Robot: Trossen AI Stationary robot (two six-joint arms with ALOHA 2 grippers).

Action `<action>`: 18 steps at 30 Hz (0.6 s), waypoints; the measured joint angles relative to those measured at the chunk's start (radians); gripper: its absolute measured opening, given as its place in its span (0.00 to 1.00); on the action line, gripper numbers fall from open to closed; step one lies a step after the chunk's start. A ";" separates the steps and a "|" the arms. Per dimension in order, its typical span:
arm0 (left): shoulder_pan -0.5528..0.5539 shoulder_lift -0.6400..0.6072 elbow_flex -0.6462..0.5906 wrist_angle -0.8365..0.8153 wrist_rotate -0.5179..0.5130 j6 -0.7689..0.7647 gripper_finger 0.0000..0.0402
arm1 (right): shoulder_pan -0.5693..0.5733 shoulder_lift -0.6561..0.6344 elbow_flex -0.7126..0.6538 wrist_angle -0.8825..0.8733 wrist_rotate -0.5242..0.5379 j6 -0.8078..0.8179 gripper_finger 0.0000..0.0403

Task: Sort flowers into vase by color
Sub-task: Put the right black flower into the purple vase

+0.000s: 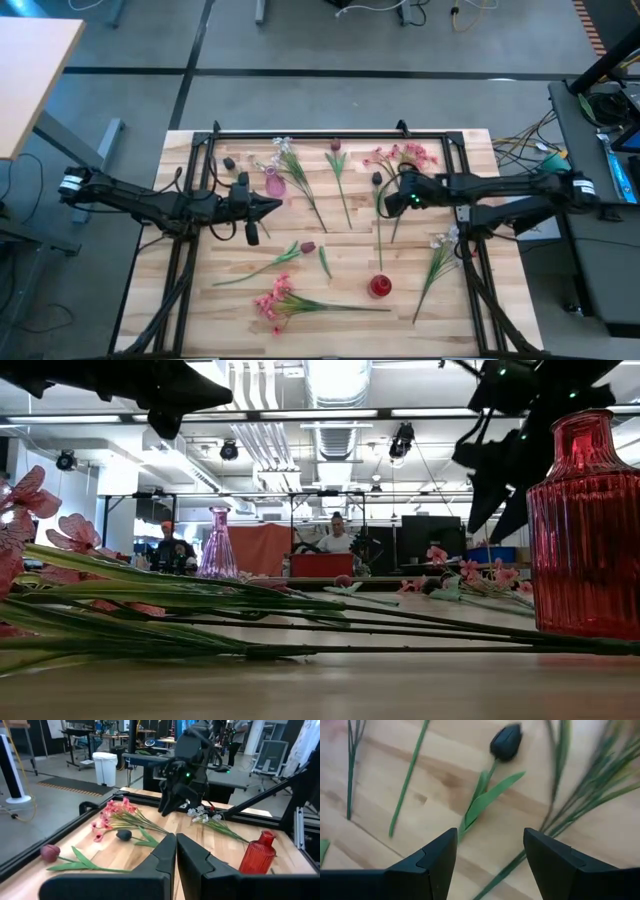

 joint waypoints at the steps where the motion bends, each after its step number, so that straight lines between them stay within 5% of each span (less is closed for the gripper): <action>1: 0.000 -0.001 0.000 0.000 0.000 0.009 0.00 | -0.006 0.020 0.000 0.014 -0.008 0.000 0.56; 10: 0.000 -0.001 0.000 -0.003 -0.003 0.061 0.00 | -0.076 0.163 0.000 0.122 -0.032 0.023 0.78; 18: 0.000 -0.003 0.000 -0.003 -0.018 0.095 0.00 | -0.081 0.303 0.046 0.198 -0.039 0.025 0.74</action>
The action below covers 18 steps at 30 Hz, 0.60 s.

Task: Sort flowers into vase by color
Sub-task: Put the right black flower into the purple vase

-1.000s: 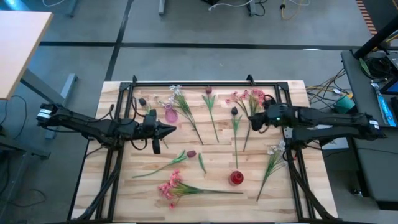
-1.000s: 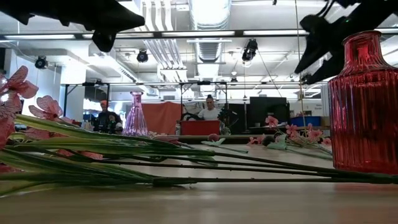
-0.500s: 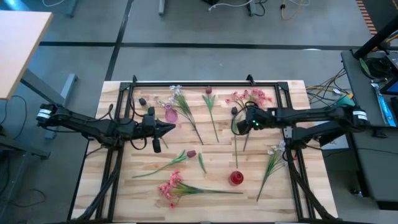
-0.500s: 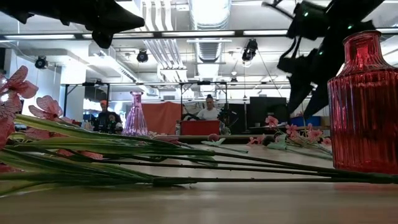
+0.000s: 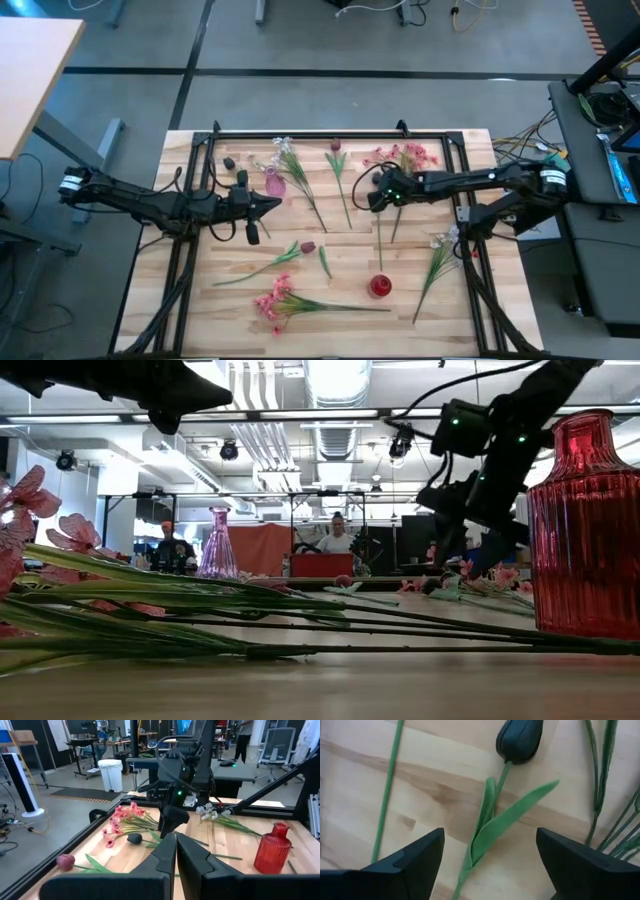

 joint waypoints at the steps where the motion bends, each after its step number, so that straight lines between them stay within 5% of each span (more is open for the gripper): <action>1: 0.000 0.000 0.000 0.000 0.000 0.000 0.00 | 0.000 0.018 0.018 -0.014 0.008 -0.005 0.73; 11: 0.000 0.000 0.000 0.002 0.000 -0.004 0.00 | -0.020 0.244 0.168 -0.119 0.024 -0.066 0.57; 18: 0.000 0.000 0.000 0.000 0.000 -0.023 0.00 | -0.021 0.323 0.245 -0.201 0.017 -0.085 0.34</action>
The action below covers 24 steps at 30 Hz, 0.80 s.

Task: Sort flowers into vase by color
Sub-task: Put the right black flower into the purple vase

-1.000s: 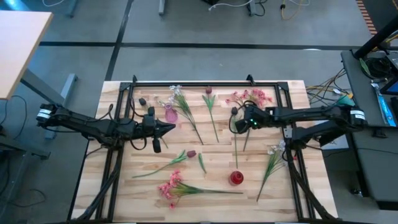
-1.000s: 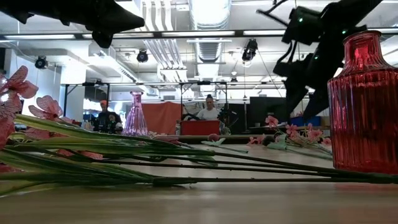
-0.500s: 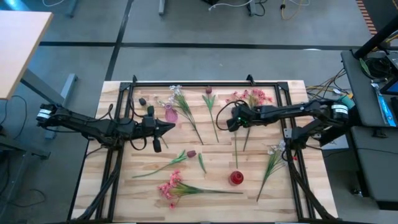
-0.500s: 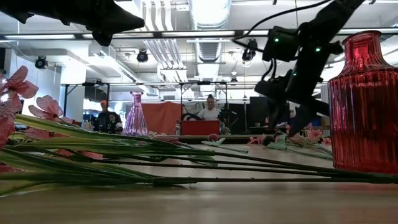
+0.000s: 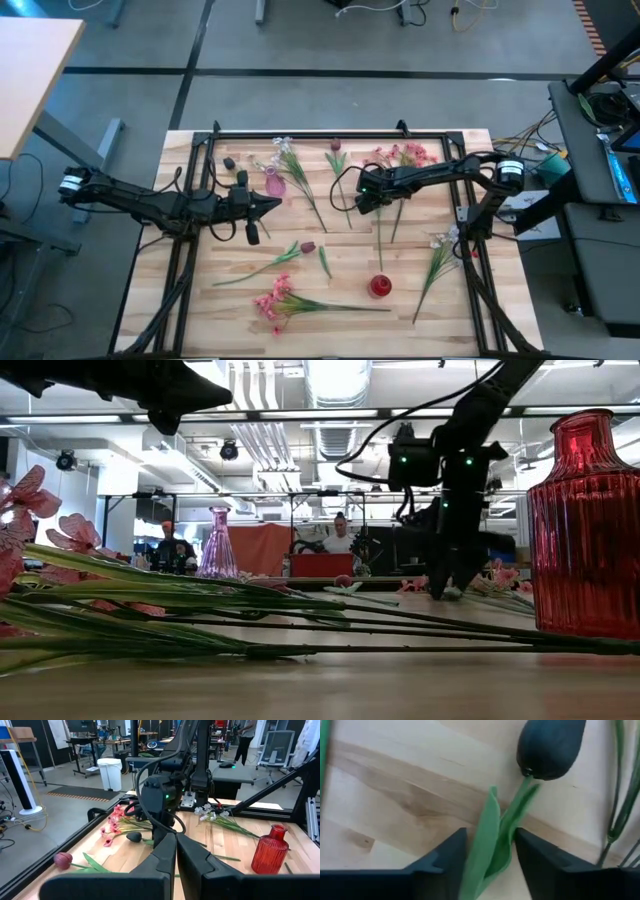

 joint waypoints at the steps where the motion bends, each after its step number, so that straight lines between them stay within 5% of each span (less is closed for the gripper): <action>1: 0.000 0.000 0.000 -0.001 0.000 -0.002 0.00 | 0.000 0.003 0.006 -0.001 -0.003 -0.006 0.30; 7: 0.000 0.000 0.000 0.003 0.000 -0.004 0.00 | 0.003 0.004 0.033 -0.006 0.000 -0.051 0.05; 17: 0.000 0.000 0.000 0.014 0.000 -0.029 0.00 | 0.022 -0.081 0.159 0.064 0.008 -0.198 0.03; 24: 0.000 -0.008 0.058 -0.077 0.000 -0.050 0.00 | 0.047 -0.139 0.244 0.361 -0.001 -0.376 0.03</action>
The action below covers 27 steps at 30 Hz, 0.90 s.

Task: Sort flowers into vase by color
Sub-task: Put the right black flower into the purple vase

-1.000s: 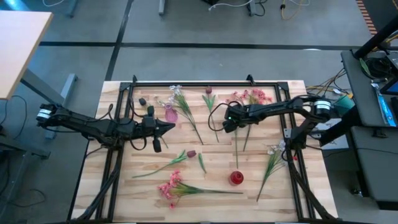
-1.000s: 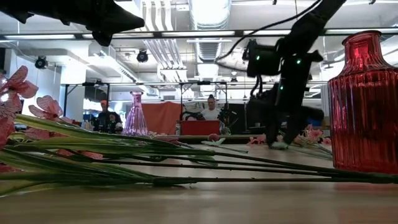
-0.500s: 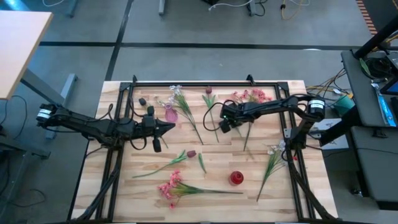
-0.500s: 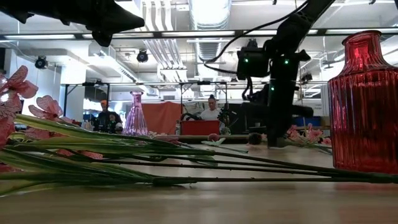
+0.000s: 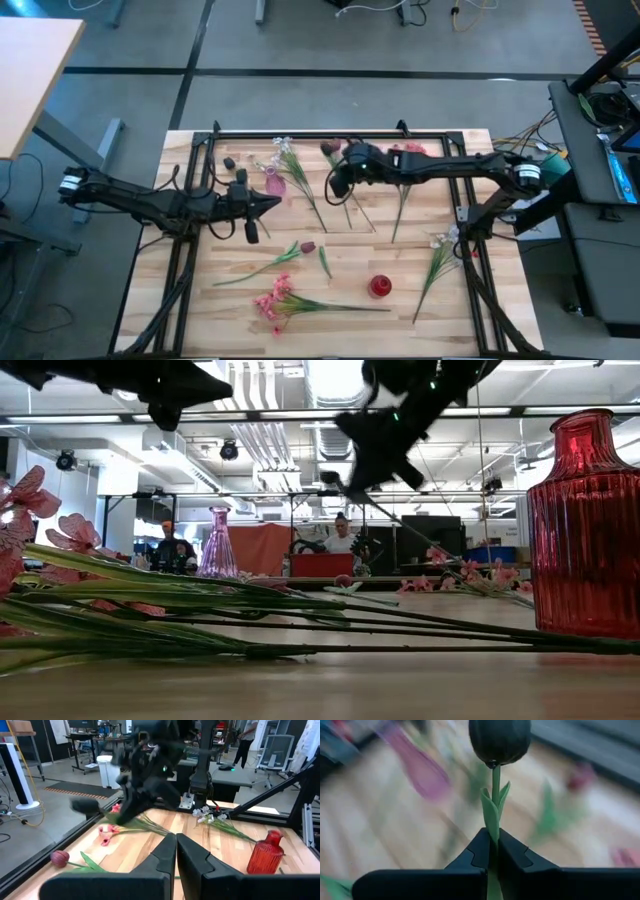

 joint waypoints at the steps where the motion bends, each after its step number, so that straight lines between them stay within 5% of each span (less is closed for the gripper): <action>1: 0.000 -0.005 0.023 -0.041 0.000 -0.008 0.00 | 0.004 -0.003 0.000 0.066 -0.005 -0.021 0.03; 7: -0.011 -0.021 0.140 -0.264 0.001 -0.054 0.00 | 0.010 0.016 -0.017 0.434 -0.083 -0.101 0.03; 12: -0.070 -0.047 0.153 -0.266 -0.015 -0.048 0.00 | 0.010 0.071 -0.022 0.695 -0.101 -0.160 0.03; 20: -0.225 -0.162 0.091 -0.271 -0.200 -0.030 0.00 | 0.009 0.187 -0.023 1.089 -0.118 -0.214 0.03; 27: -0.268 -0.241 0.062 -0.316 -0.218 -0.035 0.00 | 0.009 0.287 0.032 1.325 -0.125 -0.287 0.03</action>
